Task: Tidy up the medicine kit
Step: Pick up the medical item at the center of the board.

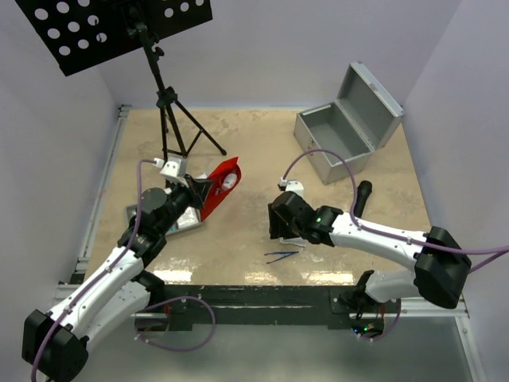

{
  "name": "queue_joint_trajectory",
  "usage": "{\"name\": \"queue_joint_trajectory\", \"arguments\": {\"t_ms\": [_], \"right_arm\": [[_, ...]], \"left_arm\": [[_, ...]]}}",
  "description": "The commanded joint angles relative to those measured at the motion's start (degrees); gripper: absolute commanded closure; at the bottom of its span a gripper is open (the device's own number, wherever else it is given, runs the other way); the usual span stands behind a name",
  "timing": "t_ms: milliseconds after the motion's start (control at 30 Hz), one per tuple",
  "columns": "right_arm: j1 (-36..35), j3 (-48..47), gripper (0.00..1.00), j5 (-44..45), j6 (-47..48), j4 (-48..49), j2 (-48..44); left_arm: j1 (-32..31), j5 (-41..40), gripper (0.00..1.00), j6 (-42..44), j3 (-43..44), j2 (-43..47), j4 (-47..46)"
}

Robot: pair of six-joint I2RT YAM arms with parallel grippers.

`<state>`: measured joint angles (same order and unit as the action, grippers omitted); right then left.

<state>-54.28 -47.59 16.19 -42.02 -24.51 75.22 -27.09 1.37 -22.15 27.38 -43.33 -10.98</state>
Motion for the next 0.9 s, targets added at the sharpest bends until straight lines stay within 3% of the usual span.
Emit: {"name": "queue_joint_trajectory", "arguments": {"t_ms": [0,433,633,867], "right_arm": [[-2.75,1.28,0.37,4.46,-4.03,-2.82,-0.17],[-4.17,10.23,0.33,5.07,-13.43,0.69,-0.78],[-3.64,13.14,0.29,7.89,-18.53,1.66,-7.28],[-1.71,13.23,0.26,7.29,-17.84,6.22,-3.86]], "left_arm": [[-0.24,1.71,1.00,-1.58,-0.30,-0.09,-2.20],[-0.24,3.03,1.00,-1.84,-0.66,-0.17,-2.99],[-0.24,3.29,1.00,-1.93,-0.66,-0.44,-3.08],[-0.16,3.38,1.00,-2.19,-0.66,-0.61,-2.99]]}}
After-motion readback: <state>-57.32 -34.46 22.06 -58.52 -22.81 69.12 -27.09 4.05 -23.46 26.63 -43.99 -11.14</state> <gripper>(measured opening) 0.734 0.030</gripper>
